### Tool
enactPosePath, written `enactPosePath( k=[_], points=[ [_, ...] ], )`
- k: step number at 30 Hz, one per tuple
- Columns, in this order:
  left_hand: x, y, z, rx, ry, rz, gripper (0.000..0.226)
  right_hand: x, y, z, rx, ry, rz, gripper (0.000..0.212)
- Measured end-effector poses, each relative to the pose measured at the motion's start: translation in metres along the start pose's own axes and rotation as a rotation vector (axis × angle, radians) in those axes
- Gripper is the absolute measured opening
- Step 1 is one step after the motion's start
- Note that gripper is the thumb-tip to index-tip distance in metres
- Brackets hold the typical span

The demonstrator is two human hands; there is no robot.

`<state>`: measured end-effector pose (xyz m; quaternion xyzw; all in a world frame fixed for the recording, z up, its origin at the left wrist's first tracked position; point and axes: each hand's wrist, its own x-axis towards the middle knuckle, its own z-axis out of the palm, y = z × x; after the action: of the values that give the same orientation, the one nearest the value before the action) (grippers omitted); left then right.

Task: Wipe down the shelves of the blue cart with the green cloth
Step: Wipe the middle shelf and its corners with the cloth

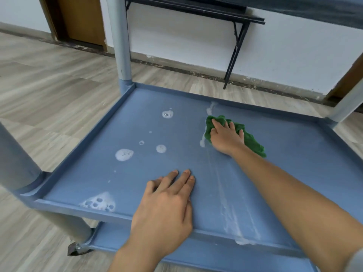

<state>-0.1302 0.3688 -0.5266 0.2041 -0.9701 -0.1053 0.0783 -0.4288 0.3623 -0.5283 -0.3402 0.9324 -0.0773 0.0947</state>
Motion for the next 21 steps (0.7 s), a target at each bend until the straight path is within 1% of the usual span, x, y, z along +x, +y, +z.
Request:
enactPosePath(
  k=[4,6,8,12,16,21],
  points=[
    [0.005,-0.004,0.004,-0.032,0.046,0.035,0.057,0.05,-0.008,-0.009,0.019,-0.002,0.009,0.059],
    [0.007,-0.006,0.008,-0.046,0.098,0.059,0.057,0.075,-0.011,-0.014,0.032,0.002,0.013,0.061],
    [0.009,-0.005,0.014,-0.041,0.159,0.074,0.053,0.093,-0.011,-0.018,0.023,-0.006,0.016,0.062],
    [0.016,-0.006,0.018,-0.032,0.229,0.077,0.047,0.117,-0.014,-0.018,0.021,-0.001,0.016,0.064],
    [0.016,-0.005,0.019,-0.028,0.269,0.065,0.051,0.106,-0.01,-0.015,-0.012,0.0,-0.059,0.061],
    [0.011,-0.001,0.014,-0.045,0.213,0.018,0.06,0.056,-0.012,-0.006,-0.065,-0.025,-0.184,0.057]
  ],
)
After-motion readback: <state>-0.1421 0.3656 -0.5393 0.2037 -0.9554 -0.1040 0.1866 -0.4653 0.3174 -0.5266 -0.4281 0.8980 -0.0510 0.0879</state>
